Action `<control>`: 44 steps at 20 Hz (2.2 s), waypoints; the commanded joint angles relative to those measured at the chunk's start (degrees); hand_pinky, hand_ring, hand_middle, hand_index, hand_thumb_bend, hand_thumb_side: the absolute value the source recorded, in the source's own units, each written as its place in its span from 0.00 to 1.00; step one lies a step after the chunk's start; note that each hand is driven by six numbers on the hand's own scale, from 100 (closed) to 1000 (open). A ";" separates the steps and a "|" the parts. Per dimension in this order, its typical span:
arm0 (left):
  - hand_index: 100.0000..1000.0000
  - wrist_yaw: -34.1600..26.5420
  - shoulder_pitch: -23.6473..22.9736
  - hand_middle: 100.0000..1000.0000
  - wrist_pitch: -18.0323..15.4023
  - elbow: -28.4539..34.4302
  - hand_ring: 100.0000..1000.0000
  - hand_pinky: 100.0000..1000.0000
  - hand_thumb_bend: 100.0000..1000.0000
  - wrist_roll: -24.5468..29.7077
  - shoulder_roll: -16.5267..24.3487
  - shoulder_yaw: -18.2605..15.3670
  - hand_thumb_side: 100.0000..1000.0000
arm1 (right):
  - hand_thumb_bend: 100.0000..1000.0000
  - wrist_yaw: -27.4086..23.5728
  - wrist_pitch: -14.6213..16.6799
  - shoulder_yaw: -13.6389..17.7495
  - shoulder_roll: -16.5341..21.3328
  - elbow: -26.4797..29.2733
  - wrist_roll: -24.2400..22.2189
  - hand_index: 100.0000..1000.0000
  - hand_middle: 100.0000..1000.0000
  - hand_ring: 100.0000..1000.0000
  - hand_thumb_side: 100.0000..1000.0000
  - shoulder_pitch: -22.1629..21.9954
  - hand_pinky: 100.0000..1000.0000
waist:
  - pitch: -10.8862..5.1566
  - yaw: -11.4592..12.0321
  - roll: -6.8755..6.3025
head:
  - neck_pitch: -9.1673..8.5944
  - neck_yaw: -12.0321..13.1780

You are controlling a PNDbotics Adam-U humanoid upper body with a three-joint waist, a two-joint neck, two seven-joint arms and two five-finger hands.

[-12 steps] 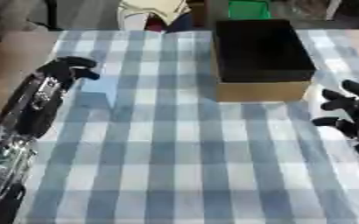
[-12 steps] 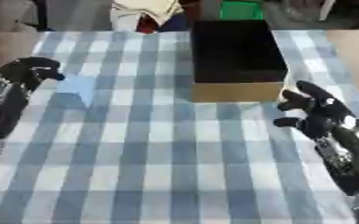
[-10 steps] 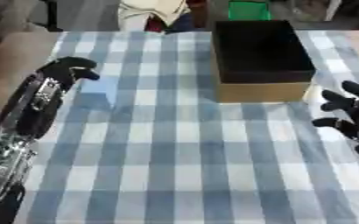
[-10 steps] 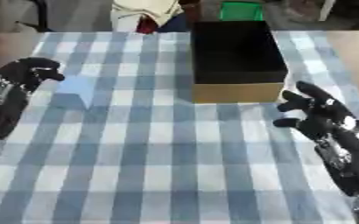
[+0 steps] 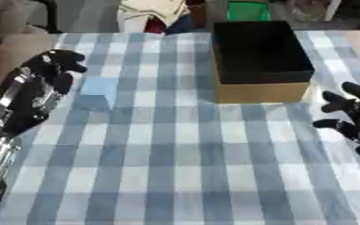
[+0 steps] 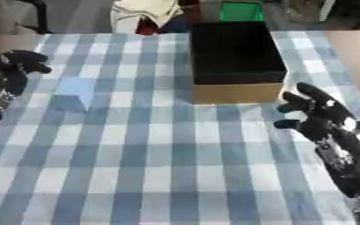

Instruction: Pick up objects on the table and place them in the box.

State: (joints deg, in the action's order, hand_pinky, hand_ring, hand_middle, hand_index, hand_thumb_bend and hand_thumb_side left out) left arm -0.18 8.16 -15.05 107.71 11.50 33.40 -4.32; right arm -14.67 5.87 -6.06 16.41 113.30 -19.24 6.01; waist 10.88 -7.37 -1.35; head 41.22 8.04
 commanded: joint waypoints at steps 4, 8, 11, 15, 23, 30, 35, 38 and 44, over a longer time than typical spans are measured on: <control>0.83 13.92 2.70 0.77 -3.77 -2.11 0.75 0.83 0.45 1.75 11.51 -1.28 0.38 | 0.01 0.26 0.10 0.11 0.88 0.89 -0.25 0.96 0.67 1.00 0.49 0.08 0.72 | -1.09 -0.09 -0.30 | -0.98 -0.24; 0.83 19.52 5.07 0.77 -5.41 -6.52 0.75 0.79 0.39 2.87 17.37 0.39 0.29 | 0.01 0.27 0.08 0.00 0.95 0.81 -0.37 0.96 0.67 1.00 0.48 -0.06 0.72 | -1.31 -0.38 -0.39 | -1.20 -0.31; 0.83 21.76 7.99 0.77 -6.79 -10.85 0.75 0.77 0.60 3.92 20.44 2.58 0.38 | 0.01 0.21 0.01 -0.22 0.99 0.75 -0.59 0.96 0.67 1.00 0.49 -0.04 0.72 | -1.39 -0.60 -0.48 | -1.25 -0.29; 0.83 25.04 12.69 0.77 -9.17 -15.97 0.75 0.75 0.68 4.87 22.09 4.93 0.39 | 0.01 0.17 -0.04 -0.47 0.98 0.69 -0.91 0.96 0.67 1.00 0.49 -0.07 0.72 | -1.43 -0.98 -0.50 | -1.30 -0.37; 0.83 29.91 20.04 0.77 -14.62 -25.33 0.75 0.75 0.70 9.00 21.02 8.34 0.47 | 0.01 0.13 -0.09 -0.69 0.94 0.67 -1.23 0.96 0.67 1.00 0.49 -0.12 0.72 | -1.48 -1.54 -0.44 | -1.48 -0.41; 0.83 32.78 24.54 0.77 -15.91 -33.30 0.74 0.75 0.73 11.11 18.09 9.51 0.54 | 0.01 0.01 -0.10 -0.79 0.95 0.70 -1.42 0.96 0.67 1.00 0.49 -0.23 0.72 | -1.67 -1.49 -0.25 | -1.73 -0.65; 0.83 36.42 26.50 0.77 -16.85 -36.94 0.75 0.74 0.76 10.86 16.19 10.29 0.56 | 0.00 -0.04 -0.06 -0.80 0.89 0.74 -1.49 0.96 0.67 1.00 0.49 -0.36 0.72 | -1.71 -1.54 -0.02 | -1.79 -0.59; 0.83 38.15 27.42 0.77 -17.59 -38.47 0.74 0.74 0.76 10.63 15.33 10.77 0.53 | 0.00 -0.06 -0.03 -0.82 0.85 0.78 -1.53 0.96 0.67 1.00 0.49 -0.36 0.72 | -1.68 -1.54 0.10 | -1.83 -0.55; 0.83 40.61 28.52 0.76 -18.76 -40.59 0.74 0.74 0.75 9.89 14.17 11.29 0.51 | 0.00 -0.06 -0.04 -0.90 0.77 0.77 -1.64 0.96 0.67 1.00 0.49 -0.35 0.72 | -1.62 -1.59 0.19 | -1.80 -0.40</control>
State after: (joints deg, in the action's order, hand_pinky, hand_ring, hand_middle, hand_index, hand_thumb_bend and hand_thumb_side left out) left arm 39.89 35.60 -33.43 67.05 21.64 46.25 7.24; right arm -14.66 5.71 -7.10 16.47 113.27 -20.76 5.45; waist 10.07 -8.94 -1.22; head 39.76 7.50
